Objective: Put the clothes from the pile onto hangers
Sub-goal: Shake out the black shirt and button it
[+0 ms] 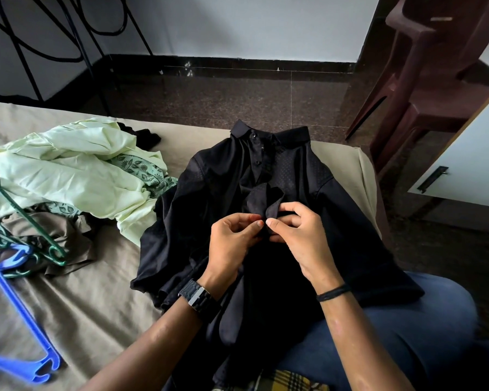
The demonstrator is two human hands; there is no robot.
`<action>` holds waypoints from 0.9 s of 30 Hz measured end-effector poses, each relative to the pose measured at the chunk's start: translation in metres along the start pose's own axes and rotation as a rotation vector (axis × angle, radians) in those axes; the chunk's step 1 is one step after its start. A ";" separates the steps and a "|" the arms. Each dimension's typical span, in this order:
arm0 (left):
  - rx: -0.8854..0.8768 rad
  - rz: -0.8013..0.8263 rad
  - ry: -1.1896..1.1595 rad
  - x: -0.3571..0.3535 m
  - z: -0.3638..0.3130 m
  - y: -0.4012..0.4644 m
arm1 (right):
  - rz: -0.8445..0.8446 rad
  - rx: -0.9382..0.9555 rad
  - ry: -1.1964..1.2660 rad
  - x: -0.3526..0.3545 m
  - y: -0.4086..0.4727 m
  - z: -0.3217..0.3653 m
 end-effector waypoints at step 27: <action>-0.216 0.070 0.412 -0.006 -0.022 0.001 | -0.059 0.316 -0.324 -0.001 -0.013 0.027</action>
Point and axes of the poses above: each hand's wrist, its own y-axis towards the middle knuckle, its own x-axis out of the back of the hand, z = x × y, the point moved 10 cm from there along y, towards the middle knuckle, and after that the axes turned 9 degrees about -x, right-handed, at the moved point
